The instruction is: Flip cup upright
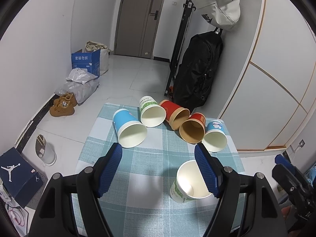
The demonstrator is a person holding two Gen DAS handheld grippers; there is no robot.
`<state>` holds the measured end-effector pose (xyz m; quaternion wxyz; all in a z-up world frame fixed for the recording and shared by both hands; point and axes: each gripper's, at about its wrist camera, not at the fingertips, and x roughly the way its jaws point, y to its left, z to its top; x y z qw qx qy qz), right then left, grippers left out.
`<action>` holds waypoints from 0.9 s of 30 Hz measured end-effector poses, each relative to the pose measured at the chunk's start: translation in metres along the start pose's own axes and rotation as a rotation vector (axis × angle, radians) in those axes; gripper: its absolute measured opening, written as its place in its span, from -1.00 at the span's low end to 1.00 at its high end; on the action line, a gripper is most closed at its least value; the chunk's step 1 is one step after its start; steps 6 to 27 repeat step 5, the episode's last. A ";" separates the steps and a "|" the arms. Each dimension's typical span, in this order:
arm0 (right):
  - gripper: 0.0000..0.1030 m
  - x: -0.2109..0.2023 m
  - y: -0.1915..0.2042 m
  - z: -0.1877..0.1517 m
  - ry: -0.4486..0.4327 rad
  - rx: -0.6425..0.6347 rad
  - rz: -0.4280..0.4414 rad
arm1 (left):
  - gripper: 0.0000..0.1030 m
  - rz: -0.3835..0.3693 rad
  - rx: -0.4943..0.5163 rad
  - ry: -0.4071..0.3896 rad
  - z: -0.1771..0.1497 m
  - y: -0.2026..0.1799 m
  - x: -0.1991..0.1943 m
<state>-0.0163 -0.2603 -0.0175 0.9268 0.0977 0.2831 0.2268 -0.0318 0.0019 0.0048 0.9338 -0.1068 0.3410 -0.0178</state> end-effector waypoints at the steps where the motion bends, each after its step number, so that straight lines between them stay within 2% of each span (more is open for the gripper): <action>1: 0.85 0.002 -0.001 0.000 0.007 0.004 -0.002 | 0.40 0.001 -0.003 -0.002 0.000 0.000 -0.001; 5: 0.85 0.007 -0.001 -0.001 0.036 0.012 -0.002 | 0.40 0.014 0.007 -0.026 0.002 0.000 -0.006; 27: 0.85 0.007 -0.001 -0.001 0.036 0.012 -0.002 | 0.40 0.014 0.007 -0.026 0.002 0.000 -0.006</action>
